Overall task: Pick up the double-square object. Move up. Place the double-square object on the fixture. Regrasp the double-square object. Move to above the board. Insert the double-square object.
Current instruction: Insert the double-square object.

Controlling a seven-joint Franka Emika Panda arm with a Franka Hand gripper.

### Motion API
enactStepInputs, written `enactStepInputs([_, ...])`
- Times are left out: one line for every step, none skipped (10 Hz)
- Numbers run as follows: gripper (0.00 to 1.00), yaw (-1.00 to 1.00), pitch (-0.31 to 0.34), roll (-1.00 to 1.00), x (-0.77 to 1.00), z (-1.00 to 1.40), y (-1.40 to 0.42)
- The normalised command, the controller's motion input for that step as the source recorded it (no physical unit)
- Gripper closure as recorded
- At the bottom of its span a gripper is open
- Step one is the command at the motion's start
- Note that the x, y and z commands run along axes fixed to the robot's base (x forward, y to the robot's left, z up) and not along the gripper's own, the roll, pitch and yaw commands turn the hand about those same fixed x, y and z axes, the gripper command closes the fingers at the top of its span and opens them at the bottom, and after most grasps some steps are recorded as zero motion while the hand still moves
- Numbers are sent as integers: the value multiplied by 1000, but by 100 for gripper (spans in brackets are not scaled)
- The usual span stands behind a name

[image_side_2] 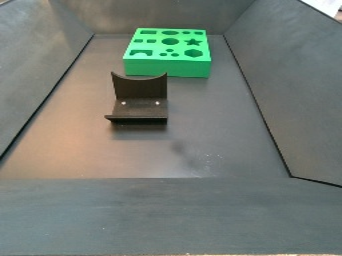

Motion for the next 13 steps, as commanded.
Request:
enactStepInputs([100, -1000, -4, 3, 0, -180, -17])
enactStepInputs([100, -1000, -10, 0, 0, -194, 0])
enactStepInputs([100, -1000, -7, 0, 0, -197, 0])
enactStepInputs([100, -1000, 0, 0, 0, -189, 0])
enactStepInputs([100, -1000, 0, 0, 0, -183, 0])
enactStepInputs([100, -1000, 0, 0, 0, -157, 0])
enactStepInputs([100, -1000, -6, 0, 0, -140, 0])
enactStepInputs([100, -1000, -11, 0, 0, -131, 0])
enactStepInputs([100, -1000, -13, 0, 0, -131, 0])
enactStepInputs([100, -1000, -11, 0, 0, -129, 0])
enactStepInputs([100, -1000, -11, 0, 0, -129, 0])
enactStepInputs([100, -1000, -11, 0, 0, -129, 0])
enactStepInputs([100, -1000, -11, 0, 0, -131, 0])
